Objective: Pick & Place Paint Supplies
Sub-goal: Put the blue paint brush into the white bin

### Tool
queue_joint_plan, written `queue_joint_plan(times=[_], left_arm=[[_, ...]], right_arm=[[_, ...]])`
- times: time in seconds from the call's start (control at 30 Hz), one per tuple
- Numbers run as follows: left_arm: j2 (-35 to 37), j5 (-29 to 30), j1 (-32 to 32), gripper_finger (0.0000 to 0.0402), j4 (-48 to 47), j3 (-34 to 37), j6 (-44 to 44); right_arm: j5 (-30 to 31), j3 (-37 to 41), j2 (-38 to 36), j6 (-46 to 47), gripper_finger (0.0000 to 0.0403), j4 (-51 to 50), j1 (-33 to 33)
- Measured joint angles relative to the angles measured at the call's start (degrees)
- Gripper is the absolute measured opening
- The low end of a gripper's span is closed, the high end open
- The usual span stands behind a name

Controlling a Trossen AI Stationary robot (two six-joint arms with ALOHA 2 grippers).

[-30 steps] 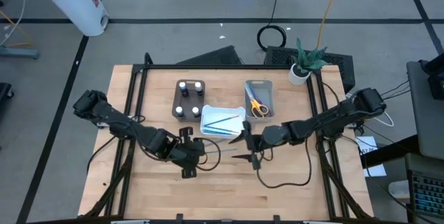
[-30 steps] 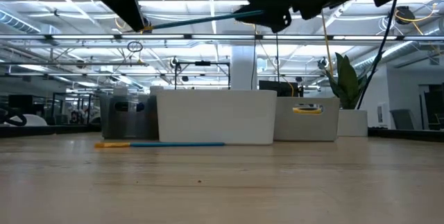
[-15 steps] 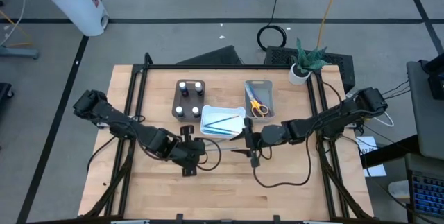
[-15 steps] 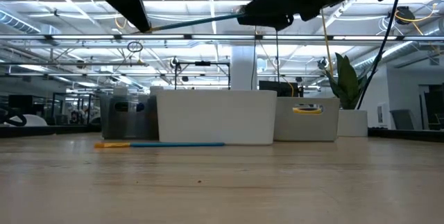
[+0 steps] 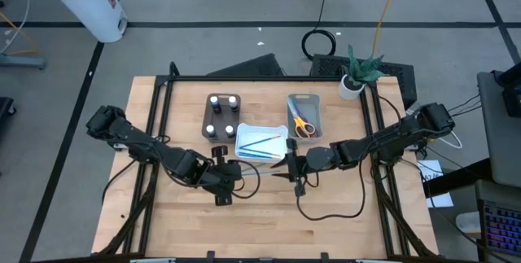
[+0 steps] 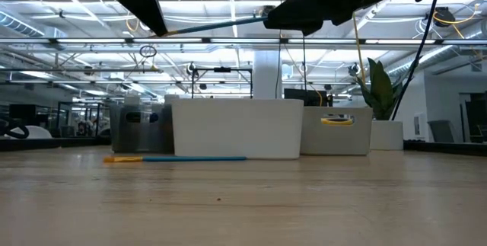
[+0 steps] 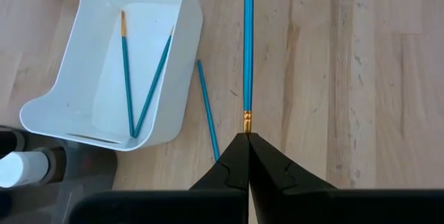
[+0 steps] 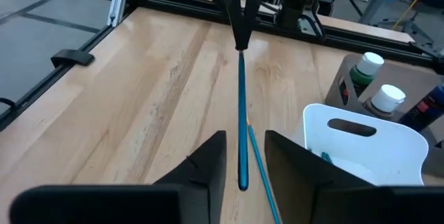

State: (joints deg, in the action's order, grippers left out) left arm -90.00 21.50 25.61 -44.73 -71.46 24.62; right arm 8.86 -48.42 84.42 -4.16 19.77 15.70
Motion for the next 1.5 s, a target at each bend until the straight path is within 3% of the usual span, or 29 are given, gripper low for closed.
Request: queue_joint_plan(times=[0.33, 0.5, 0.67, 0.83, 1.0, 1.1, 1.2, 1.33, 1.5], left_arm=[[0.0, -0.1, 0.0, 0.0, 0.0, 0.0, -0.2], [0.0, 0.4, 0.0, 0.0007, 2.3, 0.0, -6.9], [1.1, 0.9, -0.1, 0.0045, 13.0, 0.0, -7.0], [7.8, 1.4, 1.2, 0.0099, 18.9, 0.7, -11.7], [13.5, 11.1, 3.1, 0.0118, 24.8, 9.9, -11.1], [17.0, 13.4, 3.7, 0.0119, 35.5, 19.5, -10.3], [18.6, 13.4, 2.6, 0.012, 48.4, 29.1, -10.2], [18.7, 13.1, 0.3, 0.012, 61.6, 37.7, -11.5], [18.7, 13.0, -2.7, 0.012, 64.6, 41.9, -8.7]], right_arm=[[-0.1, 0.0, -0.1, -4.8, 0.0014, -0.4, 0.0], [-1.3, 0.0, -1.0, -5.5, 0.0005, -1.5, 0.0], [-1.6, 0.0, -1.5, -4.2, 0.0003, -3.0, 0.0], [0.1, 0.1, -1.8, -3.9, 0.0003, -4.7, -0.2], [10.9, 0.0, -5.2, -0.2, 0.0002, -10.4, -0.6], [18.1, 0.1, -7.8, 5.5, 0.0001, -16.7, -1.4], [17.8, 0.5, -8.1, 10.1, 0.0001, -18.8, -3.6], [12.2, 1.5, -5.5, 11.6, 0.0001, -15.7, -8.2], [5.8, 1.7, -0.7, 12.7, 0.0002, -11.9, -13.4]])
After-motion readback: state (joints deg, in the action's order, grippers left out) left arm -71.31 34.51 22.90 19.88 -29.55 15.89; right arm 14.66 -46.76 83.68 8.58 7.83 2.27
